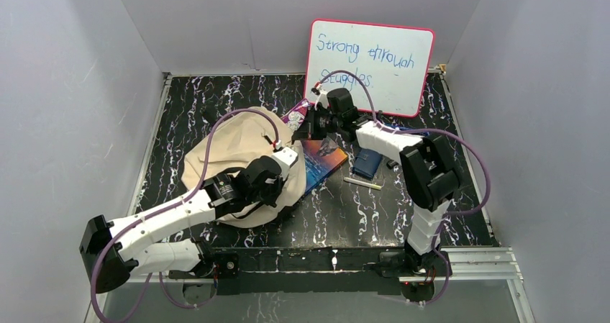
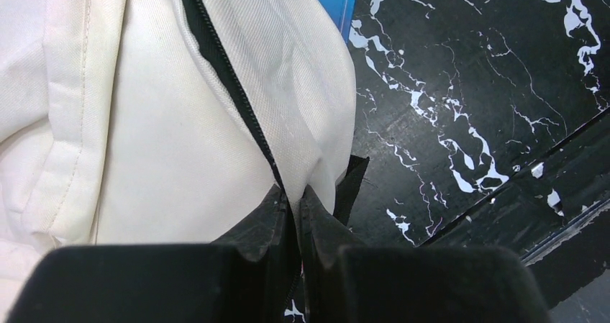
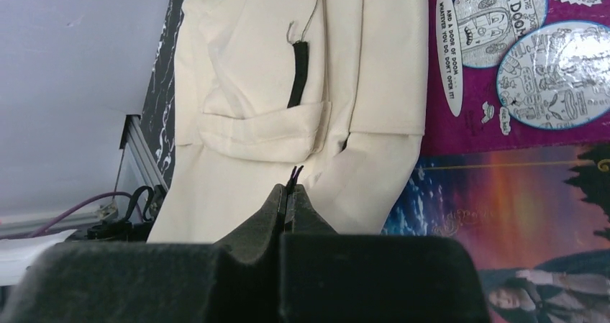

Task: Pack the student bag
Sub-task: Unzip the student bag at the center of the board.

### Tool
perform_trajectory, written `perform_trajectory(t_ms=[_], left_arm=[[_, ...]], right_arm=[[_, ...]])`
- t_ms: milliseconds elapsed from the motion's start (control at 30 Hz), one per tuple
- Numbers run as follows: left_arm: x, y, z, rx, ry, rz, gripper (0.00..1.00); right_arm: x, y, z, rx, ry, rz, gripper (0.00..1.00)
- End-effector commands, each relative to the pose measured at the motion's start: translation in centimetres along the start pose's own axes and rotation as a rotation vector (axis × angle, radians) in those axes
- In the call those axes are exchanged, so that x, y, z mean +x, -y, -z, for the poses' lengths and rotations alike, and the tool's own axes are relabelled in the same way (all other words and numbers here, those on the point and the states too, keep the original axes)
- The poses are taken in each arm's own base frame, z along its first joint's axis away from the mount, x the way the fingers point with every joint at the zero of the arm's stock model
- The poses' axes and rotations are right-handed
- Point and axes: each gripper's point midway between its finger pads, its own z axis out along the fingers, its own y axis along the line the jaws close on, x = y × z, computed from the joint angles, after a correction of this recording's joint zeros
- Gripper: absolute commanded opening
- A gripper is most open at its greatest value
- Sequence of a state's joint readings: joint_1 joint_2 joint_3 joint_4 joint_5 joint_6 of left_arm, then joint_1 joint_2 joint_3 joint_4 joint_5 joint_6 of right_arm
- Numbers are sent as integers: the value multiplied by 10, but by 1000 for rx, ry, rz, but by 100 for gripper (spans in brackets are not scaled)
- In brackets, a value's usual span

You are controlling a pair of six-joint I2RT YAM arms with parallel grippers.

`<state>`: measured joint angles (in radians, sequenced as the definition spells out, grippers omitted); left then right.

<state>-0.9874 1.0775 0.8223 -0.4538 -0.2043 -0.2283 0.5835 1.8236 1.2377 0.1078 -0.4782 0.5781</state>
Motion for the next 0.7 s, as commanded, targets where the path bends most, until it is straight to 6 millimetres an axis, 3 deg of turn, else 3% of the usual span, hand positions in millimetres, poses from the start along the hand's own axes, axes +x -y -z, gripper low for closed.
perform_trajectory(t_ms=[0, 333, 500, 667], left_arm=[[8, 22, 12, 83, -54, -6, 0], [6, 37, 17, 122, -45, -44, 0], [8, 41, 18, 134, -52, -51, 0], [11, 41, 20, 128, -59, -52, 0]], right_arm=[[-67, 8, -8, -30, 163, 59, 0], [-80, 53, -49, 26, 148, 41, 0], [-97, 66, -43, 67, 192, 51, 0], [-113, 74, -24, 105, 246, 62, 0]])
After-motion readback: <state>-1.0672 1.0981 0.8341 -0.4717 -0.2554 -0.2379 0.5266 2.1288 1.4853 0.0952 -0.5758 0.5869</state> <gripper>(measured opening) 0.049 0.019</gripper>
